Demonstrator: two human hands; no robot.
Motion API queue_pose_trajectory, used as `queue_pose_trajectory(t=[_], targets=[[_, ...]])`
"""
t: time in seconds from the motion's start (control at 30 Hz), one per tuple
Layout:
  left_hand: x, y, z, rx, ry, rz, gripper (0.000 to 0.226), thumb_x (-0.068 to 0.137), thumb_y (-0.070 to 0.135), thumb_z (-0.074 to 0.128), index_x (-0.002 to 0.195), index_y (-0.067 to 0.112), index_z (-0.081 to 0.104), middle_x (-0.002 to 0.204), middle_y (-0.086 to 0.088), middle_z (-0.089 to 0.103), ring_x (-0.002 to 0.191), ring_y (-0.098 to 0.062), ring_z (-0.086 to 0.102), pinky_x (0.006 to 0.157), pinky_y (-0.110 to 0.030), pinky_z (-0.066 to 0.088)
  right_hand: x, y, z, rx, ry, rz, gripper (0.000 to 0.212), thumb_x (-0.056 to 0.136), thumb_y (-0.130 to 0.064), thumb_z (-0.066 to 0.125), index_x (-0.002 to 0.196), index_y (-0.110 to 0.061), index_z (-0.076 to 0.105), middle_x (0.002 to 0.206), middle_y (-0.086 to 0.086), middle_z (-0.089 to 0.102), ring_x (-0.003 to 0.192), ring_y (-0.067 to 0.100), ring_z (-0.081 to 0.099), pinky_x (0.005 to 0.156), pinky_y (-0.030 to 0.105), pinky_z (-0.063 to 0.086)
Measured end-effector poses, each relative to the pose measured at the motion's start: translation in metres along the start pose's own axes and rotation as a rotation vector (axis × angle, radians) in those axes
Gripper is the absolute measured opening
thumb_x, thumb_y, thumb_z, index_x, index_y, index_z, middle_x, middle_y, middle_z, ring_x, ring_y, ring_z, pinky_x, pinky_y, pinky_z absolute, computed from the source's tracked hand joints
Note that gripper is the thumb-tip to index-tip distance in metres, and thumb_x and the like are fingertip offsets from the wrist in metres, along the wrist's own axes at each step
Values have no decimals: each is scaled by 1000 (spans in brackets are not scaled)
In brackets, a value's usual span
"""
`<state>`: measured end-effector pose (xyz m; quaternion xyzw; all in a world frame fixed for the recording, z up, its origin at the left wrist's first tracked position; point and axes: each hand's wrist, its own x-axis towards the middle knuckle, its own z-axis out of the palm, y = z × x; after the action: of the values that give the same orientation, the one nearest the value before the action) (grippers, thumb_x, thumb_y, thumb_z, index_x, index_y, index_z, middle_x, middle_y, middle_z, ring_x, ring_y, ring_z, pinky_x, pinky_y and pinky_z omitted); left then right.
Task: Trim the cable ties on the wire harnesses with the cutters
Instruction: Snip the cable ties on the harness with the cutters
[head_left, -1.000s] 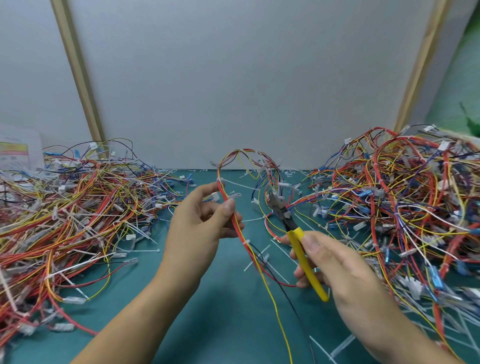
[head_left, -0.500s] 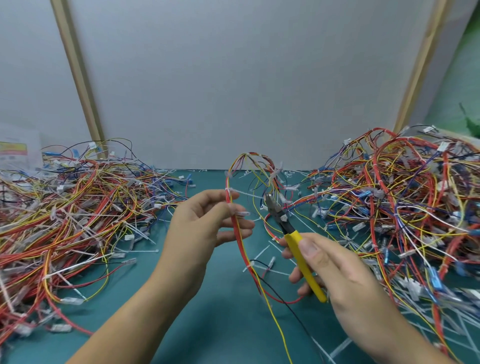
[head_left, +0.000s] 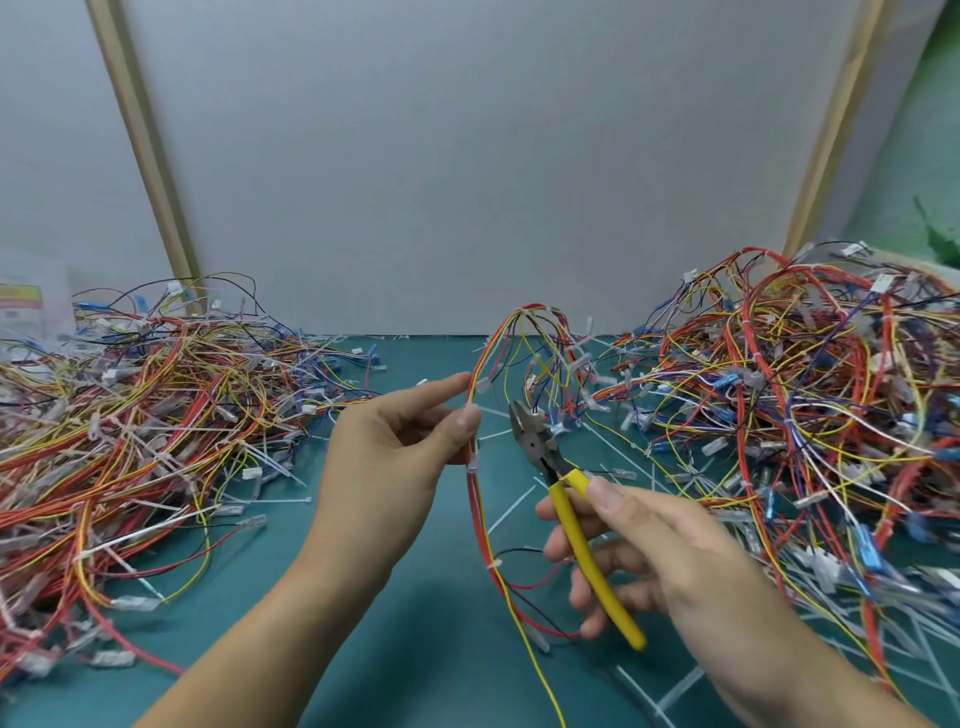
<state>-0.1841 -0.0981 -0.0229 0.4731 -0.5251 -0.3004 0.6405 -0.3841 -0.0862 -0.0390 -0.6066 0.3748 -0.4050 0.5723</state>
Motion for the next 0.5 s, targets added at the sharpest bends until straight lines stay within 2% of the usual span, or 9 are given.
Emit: queue_pose_trajectory(t=[0.17,0.27,0.5], targets=[[-1,3,0,-113,-20,-149,14,84,6,73,83,18,79,77,-16,75,67,-23,72,60,-21,57,0,3,2,-8,-4,44,41,80,-54,55,95,-23,77,89,8,72,65,22,63,56,36,55],[-1,3,-1,-115,-46,-237,7,81,10,76,84,15,78,81,-12,77,72,-21,74,58,-21,56,-1,4,3,-51,3,43,40,80,-56,54,93,-26,77,89,6,72,65,21,63,57,33,53],[2,3,0,-186,-60,-316,10,78,5,77,74,14,78,83,-15,77,67,-21,73,59,-21,57,-2,2,4,-110,38,-15,36,85,-58,55,90,-29,76,86,3,72,65,18,62,57,31,54]])
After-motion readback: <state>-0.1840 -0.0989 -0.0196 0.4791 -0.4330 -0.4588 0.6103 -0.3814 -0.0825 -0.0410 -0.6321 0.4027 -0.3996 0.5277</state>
